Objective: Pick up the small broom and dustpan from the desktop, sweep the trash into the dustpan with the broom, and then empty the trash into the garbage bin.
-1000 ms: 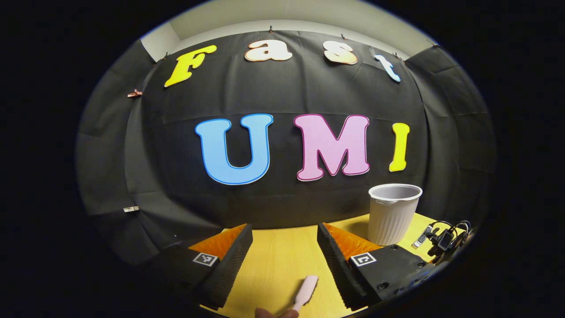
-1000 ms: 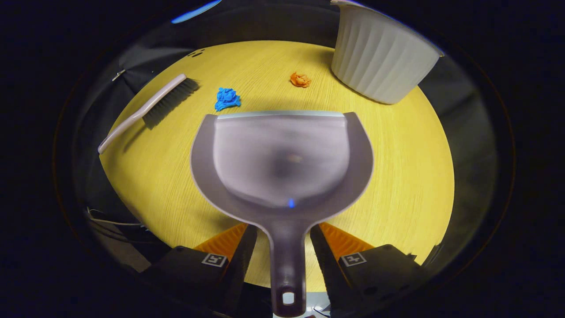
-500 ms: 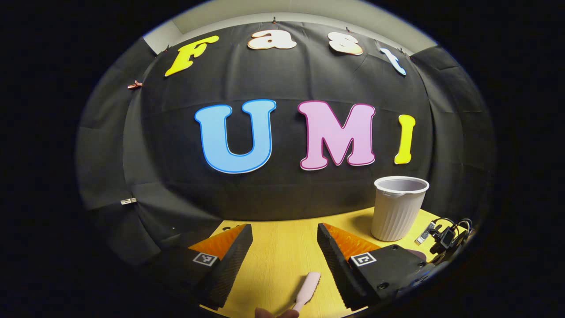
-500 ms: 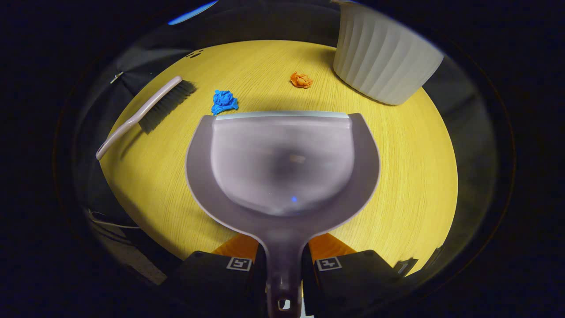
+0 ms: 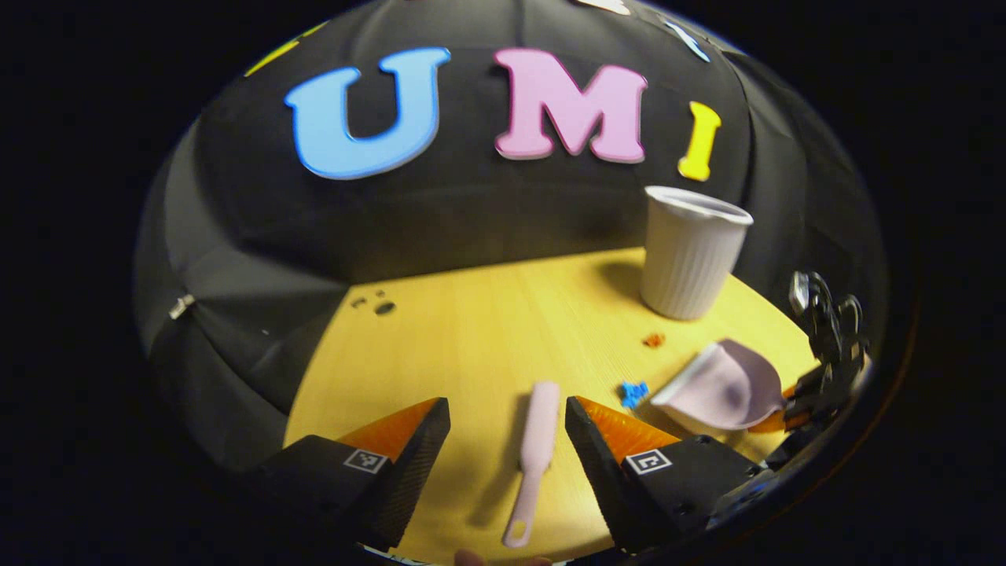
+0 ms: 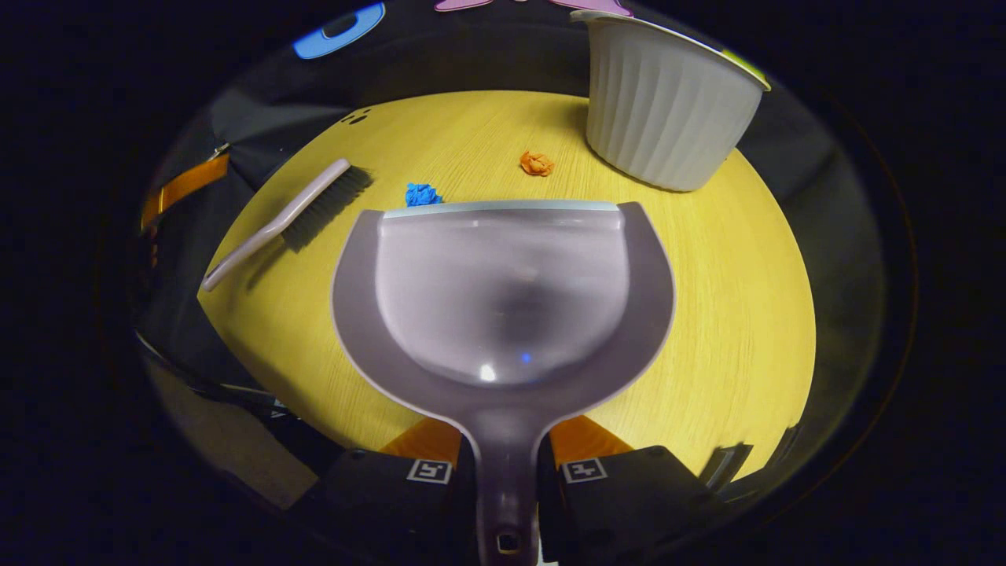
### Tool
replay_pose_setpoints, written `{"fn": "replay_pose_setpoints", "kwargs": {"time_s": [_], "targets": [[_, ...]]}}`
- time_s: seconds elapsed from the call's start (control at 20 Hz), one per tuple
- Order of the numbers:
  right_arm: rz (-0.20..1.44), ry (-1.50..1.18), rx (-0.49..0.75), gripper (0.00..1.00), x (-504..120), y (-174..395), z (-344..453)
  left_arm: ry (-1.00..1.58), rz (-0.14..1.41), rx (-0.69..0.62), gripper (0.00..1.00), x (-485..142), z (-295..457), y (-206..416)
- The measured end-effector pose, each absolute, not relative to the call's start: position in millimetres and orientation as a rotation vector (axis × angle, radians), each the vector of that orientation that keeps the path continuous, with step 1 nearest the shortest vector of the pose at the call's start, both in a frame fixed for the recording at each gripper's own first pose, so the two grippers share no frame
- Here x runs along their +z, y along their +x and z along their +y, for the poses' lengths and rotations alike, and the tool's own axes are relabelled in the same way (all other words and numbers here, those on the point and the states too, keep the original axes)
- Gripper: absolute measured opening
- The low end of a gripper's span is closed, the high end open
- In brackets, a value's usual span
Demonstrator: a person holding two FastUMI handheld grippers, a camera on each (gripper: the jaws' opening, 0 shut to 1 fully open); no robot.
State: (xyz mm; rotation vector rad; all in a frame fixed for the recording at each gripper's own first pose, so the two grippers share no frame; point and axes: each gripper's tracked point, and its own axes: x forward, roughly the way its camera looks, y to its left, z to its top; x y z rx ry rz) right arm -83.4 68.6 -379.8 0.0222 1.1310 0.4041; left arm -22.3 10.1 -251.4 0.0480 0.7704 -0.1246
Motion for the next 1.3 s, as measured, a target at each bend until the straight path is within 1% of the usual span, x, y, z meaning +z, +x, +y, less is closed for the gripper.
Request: {"fn": "replay_pose_setpoints", "kwargs": {"time_s": [0.05,0.1,0.15,0.2,0.25,0.3,0.35,0.4,0.45,0.55,0.6,0.65,0.7,0.75,0.8,0.85,0.9,0.95,1.0,1.05,1.1,1.15,1.2,1.25,1.3], "targets": [[1.128,0.025,0.399,0.36,-377,-86,65,0.064,0.84,-0.137,0.94,-269,12,-29],[1.127,0.026,0.395,0.36,-375,-90,61,0.082,0.91,-0.141,0.94,-285,17,-35],[1.13,0.021,0.391,0.32,-375,-94,55,0.088,0.974,-0.154,0.92,-299,17,-44],[1.135,0.01,0.386,0.32,-375,-99,49,0.086,1.022,-0.164,0.92,-309,13,-46],[1.14,-0.005,0.381,0.36,-375,-103,44,0.075,1.059,-0.178,0.91,-316,8,-45],[1.147,-0.015,0.376,0.39,-377,-107,40,0.06,1.089,-0.192,0.9,-324,6,-49],[1.154,-0.014,0.372,0.32,-378,-110,38,0.048,1.12,-0.207,0.9,-332,2,-49],[1.158,-0.004,0.367,0.36,-380,-111,38,0.043,1.149,-0.217,0.9,-339,-1,-50],[1.162,0.009,0.362,0.36,-382,-112,39,0.045,1.173,-0.224,0.87,-348,-4,-49],[1.163,0.027,0.351,0.36,-384,-114,40,0.059,1.214,-0.228,0.83,-366,-7,-46],[1.165,0.03,0.349,0.32,-384,-115,39,0.061,1.23,-0.233,0.82,-374,-11,-45],[1.165,0.03,0.348,0.36,-383,-116,38,0.067,1.241,-0.233,0.8,-380,-13,-44],[1.167,0.026,0.348,0.32,-382,-116,37,0.075,1.244,-0.229,0.77,-385,-13,-41],[1.168,0.022,0.348,0.36,-382,-116,35,0.089,1.244,-0.222,0.67,-389,-13,-39],[1.168,0.022,0.348,0.36,-380,-117,33,0.107,1.244,-0.214,0.61,-391,-11,-37],[1.169,0.022,0.346,0.36,-379,-118,32,0.125,1.245,-0.205,0.51,-393,-9,-35],[1.171,0.022,0.345,0.32,-378,-118,31,0.137,1.245,-0.195,0.49,-396,-8,-33],[1.172,0.023,0.346,0.36,-377,-118,31,0.139,1.249,-0.19,0.43,-398,-8,-33],[1.174,0.022,0.348,0.32,-376,-118,31,0.135,1.233,-0.191,0.36,-398,-9,-30],[1.174,0.021,0.352,0.36,-375,-118,31,0.139,1.236,-0.189,0.31,-398,-9,-29],[1.177,0.017,0.359,0.36,-374,-118,32,0.137,1.226,-0.192,0.33,-397,-9,-27],[1.183,0.005,0.367,0.36,-373,-118,31,0.14,1.217,-0.201,0.3,-396,-9,-25],[1.195,-0.018,0.378,0.32,-371,-119,29,0.158,1.198,-0.206,0.28,-392,-9,-20],[1.213,-0.051,0.388,0.36,-369,-119,25,0.186,1.166,-0.216,0.25,-387,-9,-9],[1.235,-0.084,0.402,0.36,-366,-120,22,0.213,1.132,-0.239,0.26,-380,-13,3]]}}
